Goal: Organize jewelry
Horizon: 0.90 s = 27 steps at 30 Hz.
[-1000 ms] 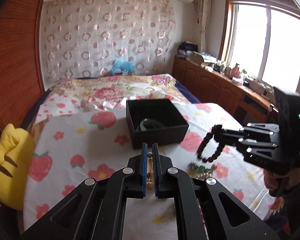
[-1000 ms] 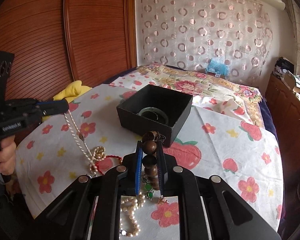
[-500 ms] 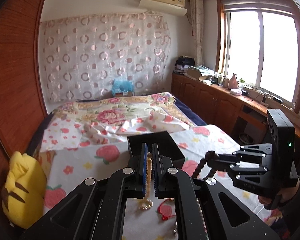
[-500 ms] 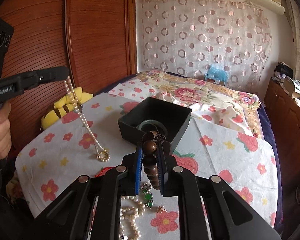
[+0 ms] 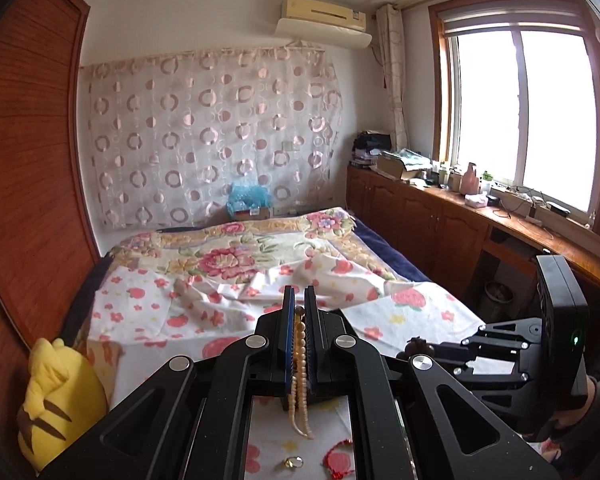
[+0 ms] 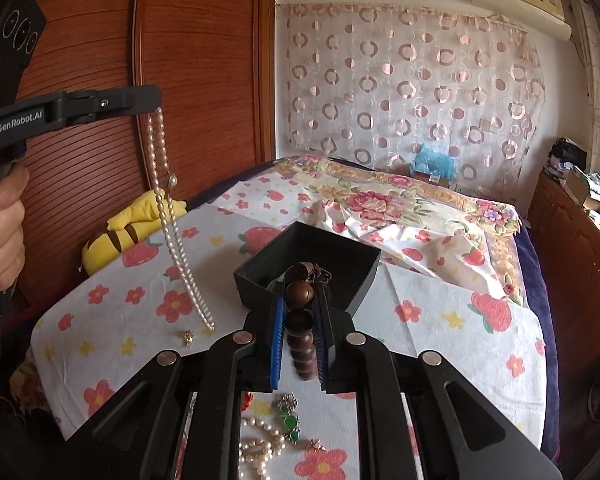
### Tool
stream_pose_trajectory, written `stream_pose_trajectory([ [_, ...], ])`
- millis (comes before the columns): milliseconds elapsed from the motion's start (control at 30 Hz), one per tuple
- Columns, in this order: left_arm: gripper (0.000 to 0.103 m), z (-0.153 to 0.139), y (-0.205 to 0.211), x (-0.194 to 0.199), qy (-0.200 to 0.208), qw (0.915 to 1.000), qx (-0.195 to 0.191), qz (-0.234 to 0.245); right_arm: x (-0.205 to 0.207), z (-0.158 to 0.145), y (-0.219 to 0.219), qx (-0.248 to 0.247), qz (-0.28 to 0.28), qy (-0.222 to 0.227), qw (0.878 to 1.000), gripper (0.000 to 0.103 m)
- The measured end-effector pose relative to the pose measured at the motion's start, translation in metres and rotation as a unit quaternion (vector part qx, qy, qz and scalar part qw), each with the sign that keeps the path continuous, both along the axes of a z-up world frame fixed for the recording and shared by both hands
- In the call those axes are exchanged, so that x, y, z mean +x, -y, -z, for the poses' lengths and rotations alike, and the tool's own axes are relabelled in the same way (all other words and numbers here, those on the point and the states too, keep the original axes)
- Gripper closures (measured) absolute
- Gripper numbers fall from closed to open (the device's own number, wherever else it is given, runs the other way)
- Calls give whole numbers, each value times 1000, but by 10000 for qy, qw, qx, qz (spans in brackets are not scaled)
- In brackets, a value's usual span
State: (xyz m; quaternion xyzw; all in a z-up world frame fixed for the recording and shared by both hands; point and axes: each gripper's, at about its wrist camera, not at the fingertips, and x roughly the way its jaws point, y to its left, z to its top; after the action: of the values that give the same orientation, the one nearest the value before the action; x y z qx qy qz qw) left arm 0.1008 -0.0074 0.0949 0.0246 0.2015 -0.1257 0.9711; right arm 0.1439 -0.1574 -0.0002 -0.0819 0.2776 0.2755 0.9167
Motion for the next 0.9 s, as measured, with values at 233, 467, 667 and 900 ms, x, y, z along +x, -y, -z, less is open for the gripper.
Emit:
stream_pose_trajectory([
  [233,99,-9,7,17,72,9999,64,31,18,-9,-4,-4,-36,96,9999,88],
  [467,99,-22,8,40,167,9999,34,8,45,-20,-8,64,-80,164,9998,88],
  [667,99,-33,9,62,280,9996,40,48,70,-20,-13,94,-133,146,9998,88],
  [900,99,-17,5,94,36,10000,13,10,101,0,-21,32,-139,-43,9999,88],
])
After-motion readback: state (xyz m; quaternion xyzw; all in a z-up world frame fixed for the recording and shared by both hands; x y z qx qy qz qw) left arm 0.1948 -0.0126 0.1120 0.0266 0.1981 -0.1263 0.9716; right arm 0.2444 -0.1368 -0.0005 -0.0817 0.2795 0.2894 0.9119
